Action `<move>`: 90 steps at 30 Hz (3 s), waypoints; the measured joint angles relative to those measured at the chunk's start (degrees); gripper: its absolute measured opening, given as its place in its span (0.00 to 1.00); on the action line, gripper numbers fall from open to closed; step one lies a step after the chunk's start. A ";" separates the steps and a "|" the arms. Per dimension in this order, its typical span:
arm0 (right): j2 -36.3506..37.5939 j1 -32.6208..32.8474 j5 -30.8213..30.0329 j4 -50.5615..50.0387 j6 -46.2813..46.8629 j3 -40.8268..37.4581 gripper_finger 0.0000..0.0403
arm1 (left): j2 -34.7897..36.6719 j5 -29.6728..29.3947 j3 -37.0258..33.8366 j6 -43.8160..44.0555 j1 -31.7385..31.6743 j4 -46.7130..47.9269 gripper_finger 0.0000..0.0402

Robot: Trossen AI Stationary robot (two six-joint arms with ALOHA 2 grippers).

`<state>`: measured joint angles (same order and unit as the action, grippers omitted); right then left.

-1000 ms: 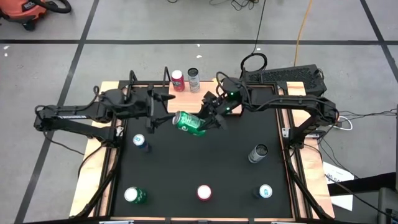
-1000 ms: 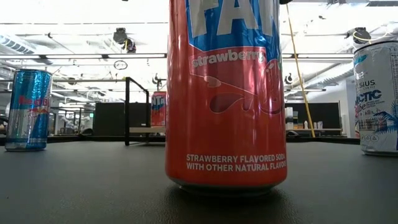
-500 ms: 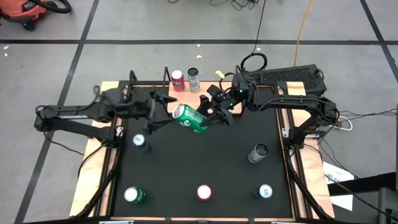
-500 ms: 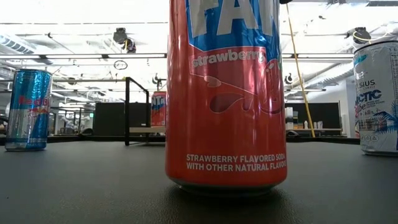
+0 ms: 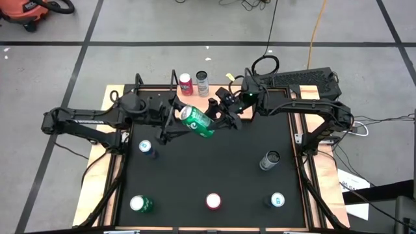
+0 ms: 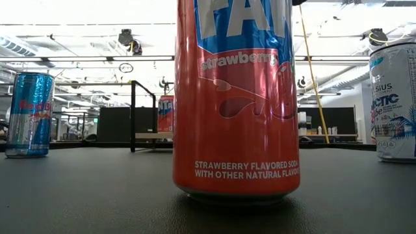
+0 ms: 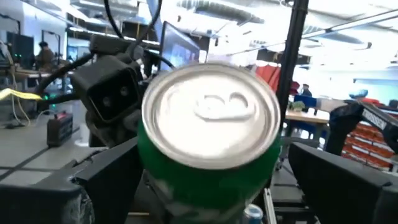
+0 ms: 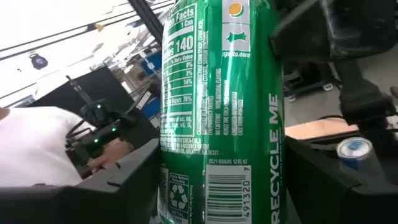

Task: Place canned beverage on shelf
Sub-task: Put the top green soda can on the shelf

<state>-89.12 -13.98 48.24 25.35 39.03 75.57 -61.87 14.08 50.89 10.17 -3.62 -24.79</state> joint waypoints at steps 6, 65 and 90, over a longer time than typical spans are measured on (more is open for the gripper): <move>0.17 -0.20 1.00 -0.36 -0.03 0.01 0.68 | 0.09 0.12 0.00 -0.08 -0.11 -2.33 0.99; 11.70 -2.84 -35.15 -50.83 -10.18 -0.04 0.78 | -10.75 -14.40 0.94 -8.34 -8.04 14.62 0.72; 13.14 -2.81 -51.39 -51.16 -8.11 0.01 0.78 | -38.19 -10.88 0.92 -12.21 -19.57 -7.98 0.72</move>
<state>-75.98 -16.79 -3.15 -25.81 30.92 75.57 -100.06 3.20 51.81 -2.03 -23.19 -32.77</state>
